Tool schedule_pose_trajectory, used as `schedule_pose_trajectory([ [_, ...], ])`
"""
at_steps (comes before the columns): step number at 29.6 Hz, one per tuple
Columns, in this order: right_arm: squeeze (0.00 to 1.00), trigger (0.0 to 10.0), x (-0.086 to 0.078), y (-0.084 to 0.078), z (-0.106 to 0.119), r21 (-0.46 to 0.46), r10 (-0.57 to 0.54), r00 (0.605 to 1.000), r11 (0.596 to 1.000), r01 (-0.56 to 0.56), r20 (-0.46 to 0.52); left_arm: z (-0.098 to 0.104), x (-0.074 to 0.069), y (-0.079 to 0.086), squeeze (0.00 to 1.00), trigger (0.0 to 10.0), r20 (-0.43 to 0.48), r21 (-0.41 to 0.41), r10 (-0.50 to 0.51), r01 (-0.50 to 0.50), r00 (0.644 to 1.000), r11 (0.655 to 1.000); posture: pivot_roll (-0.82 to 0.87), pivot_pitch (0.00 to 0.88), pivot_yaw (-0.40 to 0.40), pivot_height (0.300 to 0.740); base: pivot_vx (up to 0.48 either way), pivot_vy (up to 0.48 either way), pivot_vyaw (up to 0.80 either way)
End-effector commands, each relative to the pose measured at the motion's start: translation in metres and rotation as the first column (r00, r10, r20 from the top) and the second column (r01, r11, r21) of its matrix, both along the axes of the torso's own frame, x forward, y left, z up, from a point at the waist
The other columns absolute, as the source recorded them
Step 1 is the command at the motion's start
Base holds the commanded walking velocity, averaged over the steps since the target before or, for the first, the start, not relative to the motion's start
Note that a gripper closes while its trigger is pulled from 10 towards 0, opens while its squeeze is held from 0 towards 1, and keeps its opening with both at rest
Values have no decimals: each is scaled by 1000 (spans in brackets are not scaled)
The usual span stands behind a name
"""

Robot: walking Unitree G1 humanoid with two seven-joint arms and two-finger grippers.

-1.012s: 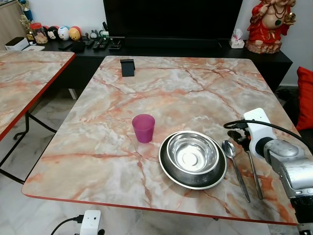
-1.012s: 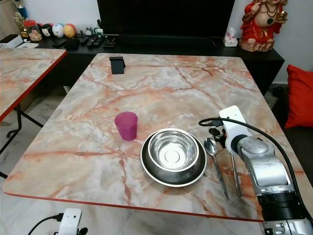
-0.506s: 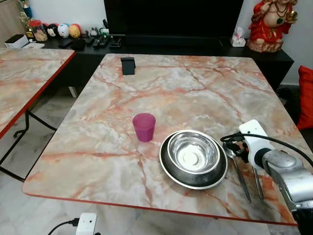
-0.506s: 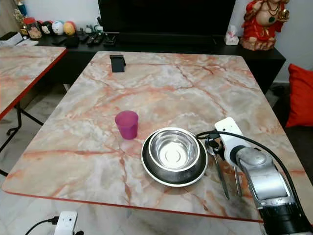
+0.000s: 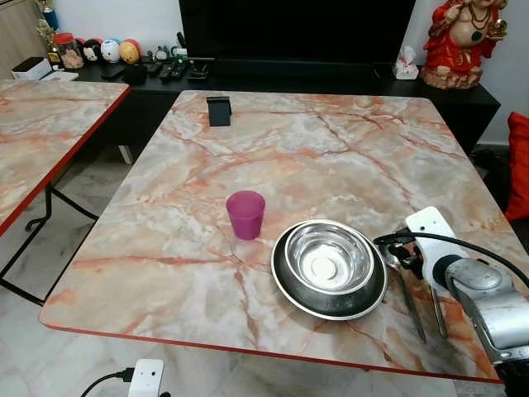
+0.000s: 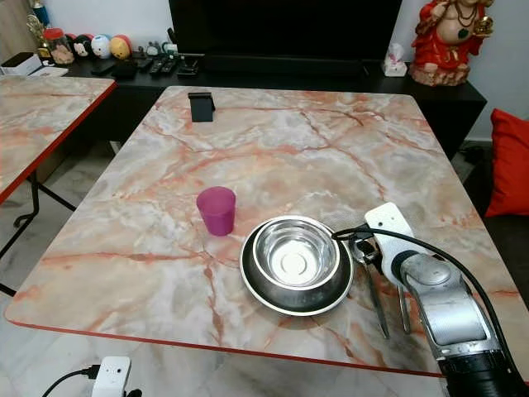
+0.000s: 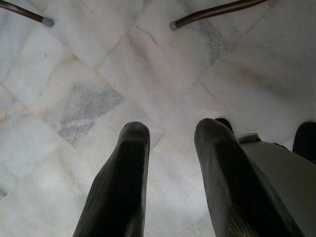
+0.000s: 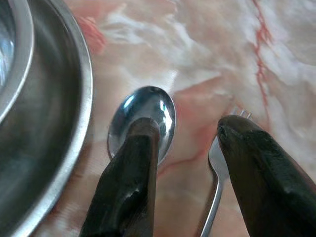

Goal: Setting the table

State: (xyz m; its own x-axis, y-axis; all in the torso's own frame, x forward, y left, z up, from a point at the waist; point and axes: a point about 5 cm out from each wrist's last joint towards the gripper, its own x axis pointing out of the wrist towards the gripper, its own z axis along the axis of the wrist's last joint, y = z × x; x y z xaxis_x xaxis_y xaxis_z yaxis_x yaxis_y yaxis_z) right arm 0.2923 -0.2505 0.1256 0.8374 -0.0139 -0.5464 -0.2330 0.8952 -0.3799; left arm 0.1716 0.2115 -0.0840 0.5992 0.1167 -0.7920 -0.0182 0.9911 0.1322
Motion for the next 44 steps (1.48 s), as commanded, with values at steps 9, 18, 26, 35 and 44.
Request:
schedule_pose_trajectory([
  [9,0,10000,-4,5,-5,-7,2,1000,1000,-2,-5,2,-4,19,0,10000,-9,15,12,-11,1000,1000,-16,18,21,740,0,0,0],
  [18,0,10000,-4,6,-6,-9,5,1000,1000,-5,1,3,-4,22,0,10000,-7,19,13,-13,1000,1000,-12,24,22,740,0,0,0],
  [26,0,10000,-4,4,-8,-41,-22,1000,999,23,10,2,-6,23,0,10000,-11,18,13,-13,1000,1000,-8,31,26,740,0,0,0],
  [35,0,10000,-5,1,-9,-44,-33,999,998,33,8,1,-7,22,0,10000,-25,20,13,-13,1000,1000,-9,34,27,740,0,0,0],
  [44,0,10000,-5,3,-11,-41,-31,1000,999,31,5,2,-8,27,0,10000,-29,24,17,-16,999,1000,-4,42,28,740,0,0,0],
])
